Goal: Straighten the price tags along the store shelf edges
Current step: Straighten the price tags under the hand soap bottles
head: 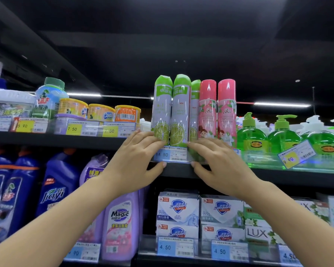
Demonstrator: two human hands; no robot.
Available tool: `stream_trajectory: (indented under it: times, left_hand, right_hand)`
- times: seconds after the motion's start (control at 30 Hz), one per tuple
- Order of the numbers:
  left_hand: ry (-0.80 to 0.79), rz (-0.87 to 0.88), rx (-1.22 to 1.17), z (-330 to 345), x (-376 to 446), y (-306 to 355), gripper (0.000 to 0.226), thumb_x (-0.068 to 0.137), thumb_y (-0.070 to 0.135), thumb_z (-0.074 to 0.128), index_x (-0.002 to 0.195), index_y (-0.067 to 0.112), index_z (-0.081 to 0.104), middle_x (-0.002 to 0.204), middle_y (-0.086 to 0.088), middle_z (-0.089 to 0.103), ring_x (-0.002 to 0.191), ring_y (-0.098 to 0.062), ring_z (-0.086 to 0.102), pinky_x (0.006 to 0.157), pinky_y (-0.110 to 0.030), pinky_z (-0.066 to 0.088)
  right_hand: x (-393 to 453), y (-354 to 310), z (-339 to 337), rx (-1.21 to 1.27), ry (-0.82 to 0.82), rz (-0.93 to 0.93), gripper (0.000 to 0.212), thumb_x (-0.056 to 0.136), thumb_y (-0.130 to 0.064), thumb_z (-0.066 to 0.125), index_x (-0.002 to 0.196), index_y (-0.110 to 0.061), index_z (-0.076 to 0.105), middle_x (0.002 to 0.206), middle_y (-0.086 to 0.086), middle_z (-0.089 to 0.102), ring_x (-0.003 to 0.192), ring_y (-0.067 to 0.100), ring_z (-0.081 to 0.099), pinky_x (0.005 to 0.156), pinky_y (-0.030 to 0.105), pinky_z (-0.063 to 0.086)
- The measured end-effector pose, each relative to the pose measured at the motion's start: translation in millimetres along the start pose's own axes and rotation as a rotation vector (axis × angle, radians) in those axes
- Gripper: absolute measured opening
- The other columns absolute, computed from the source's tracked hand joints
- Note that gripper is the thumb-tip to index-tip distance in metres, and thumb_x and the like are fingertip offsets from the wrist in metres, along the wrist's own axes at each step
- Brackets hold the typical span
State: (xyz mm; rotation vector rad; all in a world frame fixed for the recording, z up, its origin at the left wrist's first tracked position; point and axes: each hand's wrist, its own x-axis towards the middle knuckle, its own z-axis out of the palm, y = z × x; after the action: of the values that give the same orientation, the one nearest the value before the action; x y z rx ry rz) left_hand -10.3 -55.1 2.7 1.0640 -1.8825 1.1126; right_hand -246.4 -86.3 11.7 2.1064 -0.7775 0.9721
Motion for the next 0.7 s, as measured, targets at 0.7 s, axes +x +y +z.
stream_trajectory:
  times: [0.7]
  left_hand:
    - [0.026, 0.078, -0.226, 65.3, 55.1, 177.1, 0.054, 0.087, 0.041, 0.045, 0.127, 0.006, 0.057, 0.118, -0.004, 0.06, 0.113, -0.018, 0.046, 0.098, -0.03, 0.039]
  right_hand:
    - [-153.5, 142.4, -115.4, -0.075, 0.025, 0.209, 0.045, 0.084, -0.034, 0.05, 0.127, -0.019, 0.056, 0.126, -0.001, 0.057, 0.121, 0.015, 0.044, 0.103, 0.028, 0.027]
